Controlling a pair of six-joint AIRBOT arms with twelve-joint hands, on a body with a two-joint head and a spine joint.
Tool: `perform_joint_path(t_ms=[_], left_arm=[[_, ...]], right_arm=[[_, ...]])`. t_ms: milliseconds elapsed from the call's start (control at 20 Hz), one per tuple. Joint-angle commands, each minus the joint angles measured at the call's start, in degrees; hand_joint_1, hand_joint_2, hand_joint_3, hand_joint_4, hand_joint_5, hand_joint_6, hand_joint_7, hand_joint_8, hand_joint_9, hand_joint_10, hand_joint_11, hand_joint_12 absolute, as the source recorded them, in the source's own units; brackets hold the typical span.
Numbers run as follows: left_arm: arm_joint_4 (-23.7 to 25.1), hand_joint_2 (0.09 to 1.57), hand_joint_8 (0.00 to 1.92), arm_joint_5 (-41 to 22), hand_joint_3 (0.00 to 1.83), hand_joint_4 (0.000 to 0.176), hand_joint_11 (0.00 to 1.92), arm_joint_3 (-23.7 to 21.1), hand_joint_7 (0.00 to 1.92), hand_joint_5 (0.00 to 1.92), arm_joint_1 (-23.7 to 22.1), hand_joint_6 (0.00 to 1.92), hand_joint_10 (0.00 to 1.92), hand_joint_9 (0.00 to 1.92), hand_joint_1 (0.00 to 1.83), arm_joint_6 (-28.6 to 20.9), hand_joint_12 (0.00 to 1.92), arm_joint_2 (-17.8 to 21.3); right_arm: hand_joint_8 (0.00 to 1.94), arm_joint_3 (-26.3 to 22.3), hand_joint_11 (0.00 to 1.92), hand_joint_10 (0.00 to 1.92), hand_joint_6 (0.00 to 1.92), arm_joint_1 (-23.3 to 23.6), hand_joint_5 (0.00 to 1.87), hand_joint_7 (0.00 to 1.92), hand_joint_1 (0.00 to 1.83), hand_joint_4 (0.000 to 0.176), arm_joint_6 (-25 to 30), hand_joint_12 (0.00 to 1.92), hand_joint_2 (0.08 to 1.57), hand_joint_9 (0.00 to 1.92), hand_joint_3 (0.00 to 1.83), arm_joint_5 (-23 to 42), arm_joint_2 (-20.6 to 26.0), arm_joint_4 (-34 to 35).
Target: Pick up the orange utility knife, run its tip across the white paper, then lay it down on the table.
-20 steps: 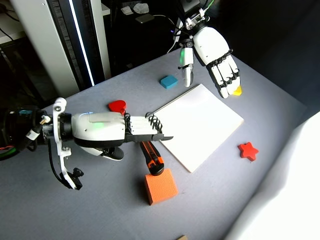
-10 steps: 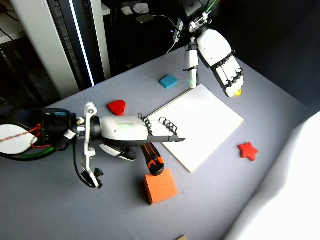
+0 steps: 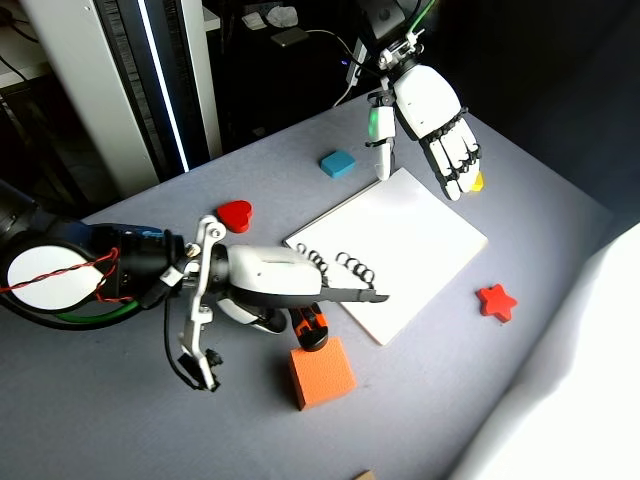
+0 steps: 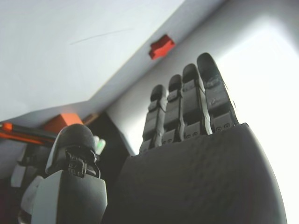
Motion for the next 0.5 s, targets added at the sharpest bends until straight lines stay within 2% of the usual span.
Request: perform_joint_path(t_ms=[0, 100, 250, 300, 450], left_arm=[[4.2, 1.26, 0.0, -3.1, 0.0, 0.03, 0.0, 0.0, 0.08, 0.07, -0.3, 0.0, 0.0, 0.1, 0.05, -0.1, 0.43, 0.2], [4.1, 1.26, 0.0, -2.5, 0.0, 0.041, 0.0, 0.0, 0.06, 0.04, -0.2, 0.0, 0.0, 0.09, 0.04, 0.0, 0.42, 0.2], [4.0, 1.25, 0.0, -1.9, 0.0, 0.038, 0.0, 0.1, 0.06, 0.07, -0.3, 0.01, 0.0, 0.09, 0.07, 0.2, 0.39, 0.2], [4.0, 1.25, 0.01, -1.9, 0.0, 0.043, 0.0, 0.1, 0.07, 0.05, -0.3, 0.0, 0.0, 0.1, 0.04, 0.2, 0.4, 0.2], [4.0, 1.25, 0.0, -1.9, 0.0, 0.041, 0.0, 0.1, 0.08, 0.06, -0.2, 0.0, 0.0, 0.1, 0.06, 0.2, 0.49, 0.2]], right_arm=[[0.0, 0.0, 0.0, 0.0, 0.0, 0.9, 0.0, 0.0, 0.97, 0.0, 1.4, 0.0, 1.08, 0.0, 0.01, 2.9, 0.2, 0.4], [0.0, -1.2, 0.0, 0.0, 0.0, 1.5, 0.0, 0.0, 0.95, 0.0, 7.2, 0.0, 1.09, 0.0, 0.01, -0.5, 1.0, -3.2], [0.0, -3.6, 0.0, 0.0, 0.0, 2.3, 0.0, 0.0, 0.95, 0.0, 13.8, 0.0, 1.09, 0.0, 0.01, -4.0, 2.1, -3.7], [0.0, -4.4, 0.0, 0.0, 0.0, 2.4, 0.0, 0.0, 0.97, 0.0, 15.8, 0.0, 1.09, 0.0, 0.01, -5.1, 2.5, -4.7], [0.0, -5.2, 0.0, 0.0, 0.0, 2.1, 0.0, 0.0, 0.97, 0.0, 18.0, 0.0, 1.09, 0.0, 0.01, -6.9, 2.8, -5.7]])
